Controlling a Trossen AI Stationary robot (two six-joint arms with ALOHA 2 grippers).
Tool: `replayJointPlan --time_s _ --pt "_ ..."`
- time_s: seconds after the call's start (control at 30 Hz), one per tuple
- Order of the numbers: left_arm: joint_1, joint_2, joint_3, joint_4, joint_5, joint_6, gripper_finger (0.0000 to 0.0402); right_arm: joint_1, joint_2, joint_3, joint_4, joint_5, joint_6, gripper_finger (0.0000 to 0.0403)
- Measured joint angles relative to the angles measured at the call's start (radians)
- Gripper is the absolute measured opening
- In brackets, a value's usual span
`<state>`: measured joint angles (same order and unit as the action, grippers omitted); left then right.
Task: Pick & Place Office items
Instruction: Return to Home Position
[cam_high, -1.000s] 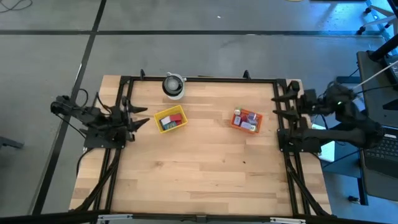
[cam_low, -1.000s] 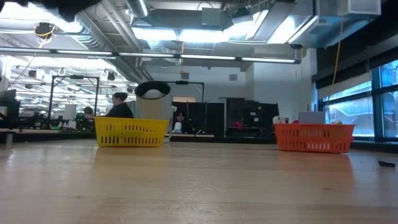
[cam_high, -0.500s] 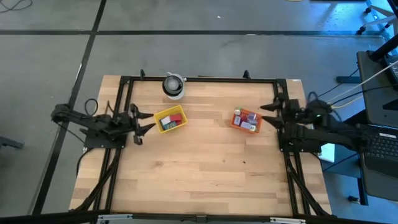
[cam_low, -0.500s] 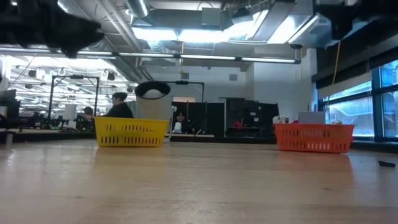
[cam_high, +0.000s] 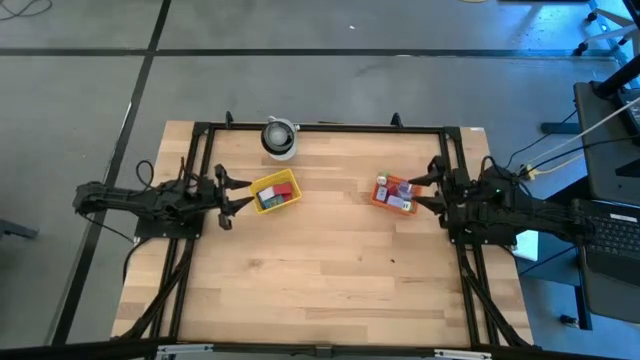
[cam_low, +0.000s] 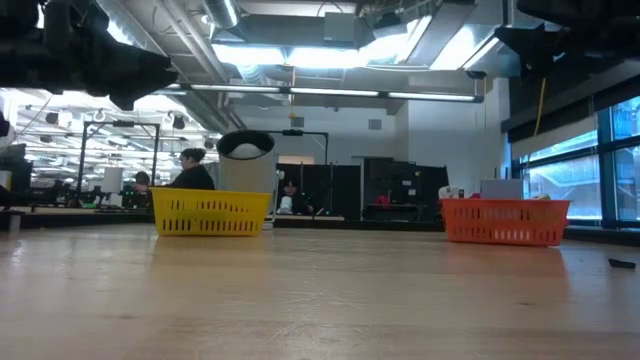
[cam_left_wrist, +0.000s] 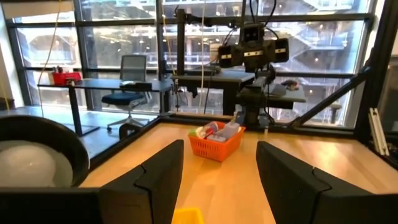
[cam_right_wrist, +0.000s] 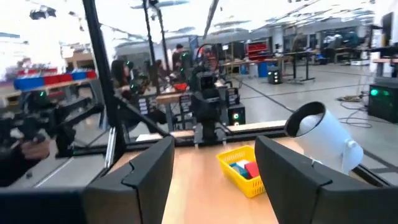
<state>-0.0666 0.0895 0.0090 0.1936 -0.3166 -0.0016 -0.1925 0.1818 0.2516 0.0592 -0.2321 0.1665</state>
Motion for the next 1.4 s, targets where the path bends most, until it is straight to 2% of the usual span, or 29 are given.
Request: replayJointPlan --time_s 0.17,0.27,0.53,0.73,1.1,1.3,1.4 --pt "0.037 0.0 0.0 -0.028 0.033 -0.002 0.0198 0.0 0.001 0.0 -0.061 -0.028 -0.045 0.0225" --pt "0.05 0.0 0.0 -0.034 0.06 -0.006 0.0198 0.0 0.007 -0.014 -0.04 -0.023 -0.054 0.0225" --pt "0.063 0.0 0.0 -0.036 0.08 -0.017 0.0198 0.0 0.006 -0.166 0.193 -0.023 -0.072 0.0225" --pt "0.063 0.0 0.0 -0.071 0.08 -0.03 0.0198 0.0 0.006 -0.216 0.233 -0.023 -0.105 0.0225" --pt "0.063 0.0 0.0 -0.078 0.013 0.004 0.0198 0.0 0.006 -0.229 0.17 -0.124 -0.219 0.0225" --pt "0.063 0.0 0.0 -0.078 -0.006 0.004 0.0198 0.0 0.007 -0.229 0.072 -0.127 -0.256 0.0225" --pt "0.063 0.0 0.0 -0.021 -0.033 -0.027 0.0198 0.0 0.006 -0.229 0.073 -0.128 -0.273 0.0225"
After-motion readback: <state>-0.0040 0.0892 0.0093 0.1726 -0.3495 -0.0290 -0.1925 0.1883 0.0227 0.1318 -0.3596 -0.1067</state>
